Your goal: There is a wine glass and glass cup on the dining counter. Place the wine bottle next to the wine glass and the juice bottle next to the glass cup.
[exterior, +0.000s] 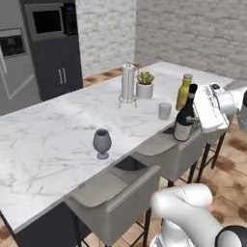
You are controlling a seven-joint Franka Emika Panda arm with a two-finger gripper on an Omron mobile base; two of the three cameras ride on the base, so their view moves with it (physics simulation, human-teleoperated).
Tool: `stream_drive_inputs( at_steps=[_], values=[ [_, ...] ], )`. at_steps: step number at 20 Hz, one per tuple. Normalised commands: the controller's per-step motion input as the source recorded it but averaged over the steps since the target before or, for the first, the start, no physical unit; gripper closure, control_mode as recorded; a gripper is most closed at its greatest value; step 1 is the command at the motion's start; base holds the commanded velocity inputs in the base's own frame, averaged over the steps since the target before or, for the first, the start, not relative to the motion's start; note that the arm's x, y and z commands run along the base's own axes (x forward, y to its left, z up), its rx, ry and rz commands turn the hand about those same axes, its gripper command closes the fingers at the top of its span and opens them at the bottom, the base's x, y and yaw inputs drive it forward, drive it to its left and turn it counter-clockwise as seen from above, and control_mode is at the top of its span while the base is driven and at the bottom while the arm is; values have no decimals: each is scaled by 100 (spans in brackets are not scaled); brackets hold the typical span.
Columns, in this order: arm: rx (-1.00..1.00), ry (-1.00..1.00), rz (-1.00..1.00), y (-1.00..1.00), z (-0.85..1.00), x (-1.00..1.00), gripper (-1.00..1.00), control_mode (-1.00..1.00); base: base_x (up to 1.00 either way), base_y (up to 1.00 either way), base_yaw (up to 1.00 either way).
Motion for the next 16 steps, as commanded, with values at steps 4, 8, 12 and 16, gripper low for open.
stream_drive_inputs(
  at_steps=[4,8,12,16],
  values=[
    [0,0,0,0,0,0,100,100,25,-39,60],
    [0,0,0,0,0,0,100,100,41,-41,57],
    [0,0,0,0,0,0,100,100,28,-42,55],
    [0,0,0,0,0,0,100,100,29,-12,35]
  ],
)
